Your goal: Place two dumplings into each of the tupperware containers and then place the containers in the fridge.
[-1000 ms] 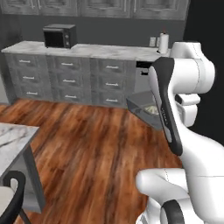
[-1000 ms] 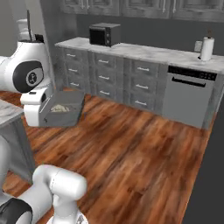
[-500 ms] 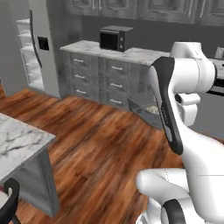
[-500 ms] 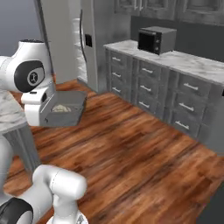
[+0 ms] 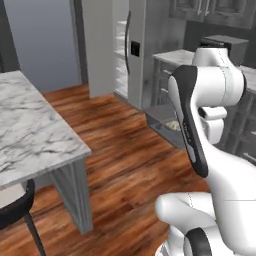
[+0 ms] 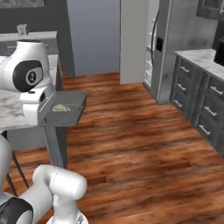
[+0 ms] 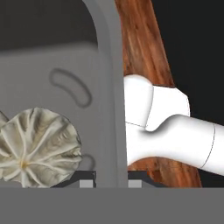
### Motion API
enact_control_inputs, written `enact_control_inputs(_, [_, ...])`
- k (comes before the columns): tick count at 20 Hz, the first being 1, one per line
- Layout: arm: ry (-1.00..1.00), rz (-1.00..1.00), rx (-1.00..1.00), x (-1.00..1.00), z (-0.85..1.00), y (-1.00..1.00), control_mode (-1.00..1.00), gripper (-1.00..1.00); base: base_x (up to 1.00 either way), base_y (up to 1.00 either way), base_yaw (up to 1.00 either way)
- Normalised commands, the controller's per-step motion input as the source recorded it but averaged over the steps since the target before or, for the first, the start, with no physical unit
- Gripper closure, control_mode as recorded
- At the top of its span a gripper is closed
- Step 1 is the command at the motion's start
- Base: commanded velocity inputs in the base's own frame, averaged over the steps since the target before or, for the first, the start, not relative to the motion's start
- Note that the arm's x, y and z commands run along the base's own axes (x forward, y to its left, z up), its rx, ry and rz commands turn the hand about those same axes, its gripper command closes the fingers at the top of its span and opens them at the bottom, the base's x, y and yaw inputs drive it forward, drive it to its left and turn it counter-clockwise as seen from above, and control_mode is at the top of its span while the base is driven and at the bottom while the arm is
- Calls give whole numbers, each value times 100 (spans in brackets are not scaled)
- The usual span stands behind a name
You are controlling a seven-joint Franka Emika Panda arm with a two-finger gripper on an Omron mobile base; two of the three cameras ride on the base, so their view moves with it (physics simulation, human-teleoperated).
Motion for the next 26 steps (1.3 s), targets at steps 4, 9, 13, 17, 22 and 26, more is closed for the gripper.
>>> enact_control_inputs(4, [0, 0, 0, 0, 0, 0, 100, 100, 69, -99, 47])
enact_control_inputs(9, [0, 0, 0, 0, 0, 0, 100, 100, 96, -86, 44])
enact_control_inputs(13, [0, 0, 0, 0, 0, 0, 100, 100, 100, -84, 35])
enact_control_inputs(17, [0, 0, 0, 0, 0, 0, 100, 100, 100, -58, 6])
enact_control_inputs(22, [0, 0, 0, 0, 0, 0, 100, 100, 100, -12, -1])
enact_control_inputs(26, [0, 0, 0, 0, 0, 0, 100, 100, 100, 0, -10])
